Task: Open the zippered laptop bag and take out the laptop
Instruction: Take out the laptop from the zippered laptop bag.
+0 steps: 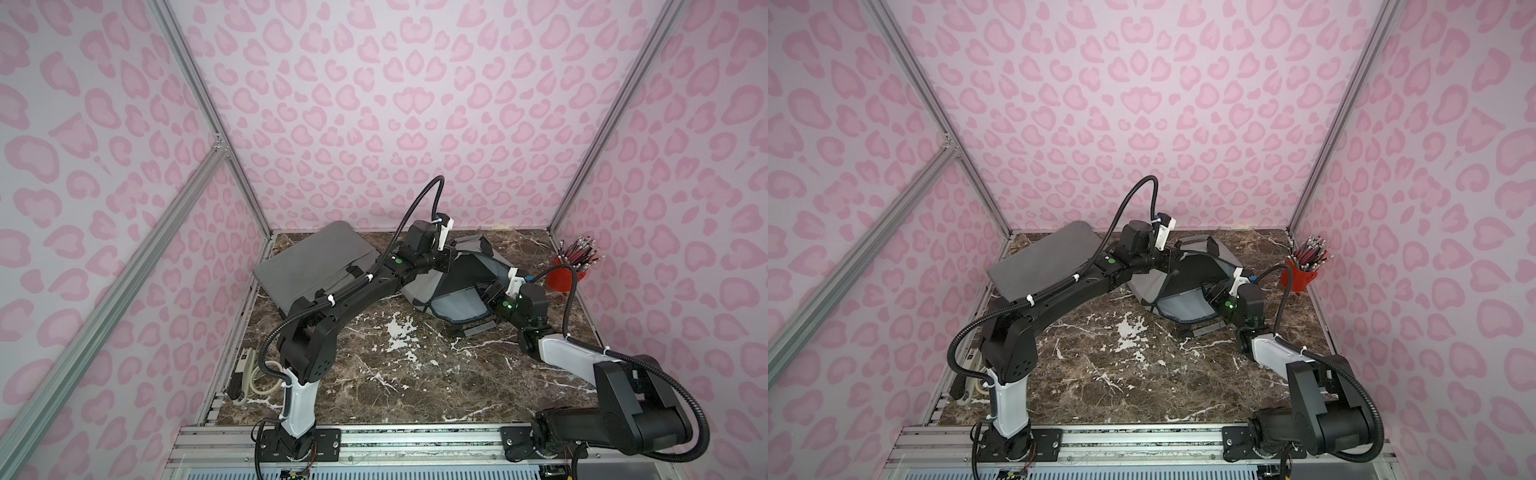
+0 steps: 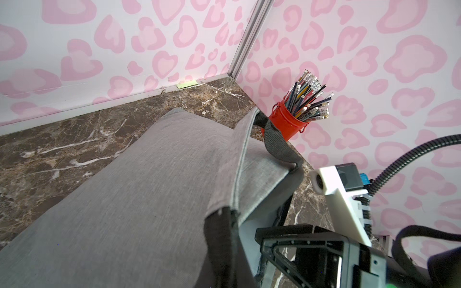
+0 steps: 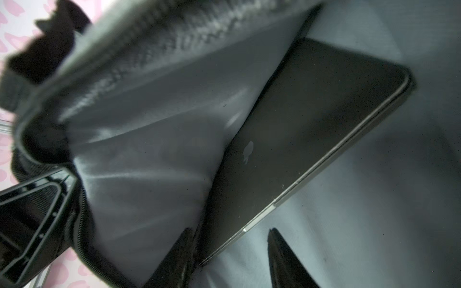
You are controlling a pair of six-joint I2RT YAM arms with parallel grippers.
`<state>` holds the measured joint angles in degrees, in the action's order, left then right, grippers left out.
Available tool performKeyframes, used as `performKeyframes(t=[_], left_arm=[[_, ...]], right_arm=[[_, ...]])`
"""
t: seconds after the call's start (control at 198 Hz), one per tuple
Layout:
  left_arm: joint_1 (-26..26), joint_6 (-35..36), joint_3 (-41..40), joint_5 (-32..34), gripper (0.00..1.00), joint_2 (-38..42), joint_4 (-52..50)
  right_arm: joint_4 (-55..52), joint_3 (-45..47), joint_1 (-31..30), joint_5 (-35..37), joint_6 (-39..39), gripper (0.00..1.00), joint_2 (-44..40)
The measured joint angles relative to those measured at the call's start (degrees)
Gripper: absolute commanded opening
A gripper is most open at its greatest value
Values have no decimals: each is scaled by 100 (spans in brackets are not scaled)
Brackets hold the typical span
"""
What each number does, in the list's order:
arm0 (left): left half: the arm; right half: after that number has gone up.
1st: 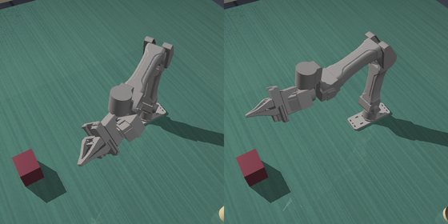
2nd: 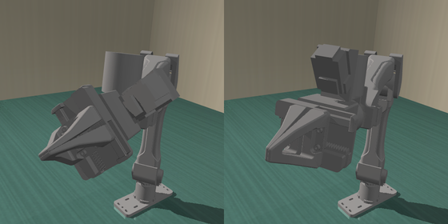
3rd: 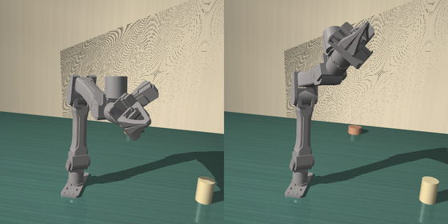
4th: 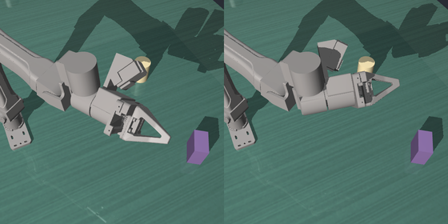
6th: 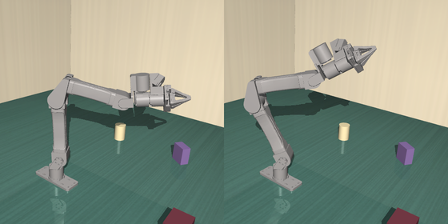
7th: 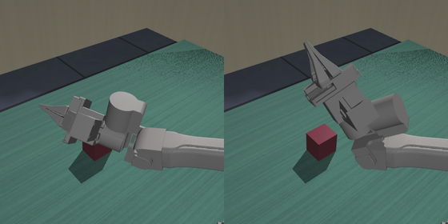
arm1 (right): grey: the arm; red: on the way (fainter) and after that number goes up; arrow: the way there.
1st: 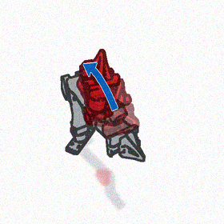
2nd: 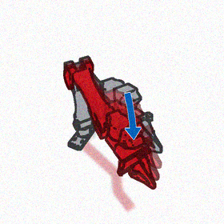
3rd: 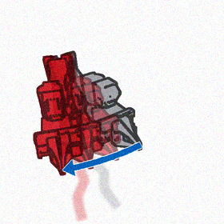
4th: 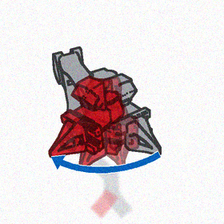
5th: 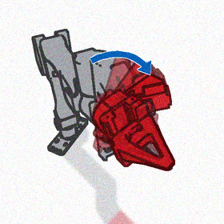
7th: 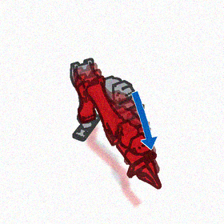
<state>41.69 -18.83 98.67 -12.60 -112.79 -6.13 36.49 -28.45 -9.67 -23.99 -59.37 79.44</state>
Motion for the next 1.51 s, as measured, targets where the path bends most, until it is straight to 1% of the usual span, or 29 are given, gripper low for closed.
performKeyframes(t=[0.262, 0.444, 0.676, 0.827, 0.983, 1.129, 1.195, 1.23, 1.296, 1.341, 1.417, 1.452, 1.513], left_arm=[[-7, -20, 33, -2, 1, -28, 2], [-7, -61, 35, -31, 1, -28, 4], [-7, -168, -101, -155, 1, -24, 72], [-7, -212, -181, -208, 1, -13, 133], [-11, -256, -225, -216, 1, 70, 151], [-7, -330, -258, -256, 1, 151, 153], [-9, -361, -267, -262, 1, 160, 153], [-9, -374, -267, -260, 1, 160, 153], [-11, -400, -267, -258, 1, 160, 153], [-11, -398, -275, -247, 1, 160, 146], [-9, -398, -302, -269, 1, 160, 98], [-7, -398, -321, -293, 1, 160, 72], [-11, -398, -361, -302, 1, 162, 83]], right_arm=[[-96, -20, -160, 153, -262, 52, 463], [2, -37, -262, 188, -304, 52, 817], [402, -431, -337, 151, -321, 51, 1410], [490, -699, -380, 144, -323, 50, 1825], [688, -841, -450, 197, -323, 44, 2146], [1005, -850, -533, 216, -393, 43, 2350], [1211, -848, -564, 219, -411, 38, 2444], [1296, -850, -570, 240, -457, 34, 2490], [1379, -859, -595, 297, -501, 22, 2544], [1486, -874, -610, 319, -678, 14, 2555], [1692, -925, -619, 372, -940, 4, 2533], [1766, -933, -619, 409, -942, 0, 2492], [1711, -931, -623, 468, -866, 0, 2393]])
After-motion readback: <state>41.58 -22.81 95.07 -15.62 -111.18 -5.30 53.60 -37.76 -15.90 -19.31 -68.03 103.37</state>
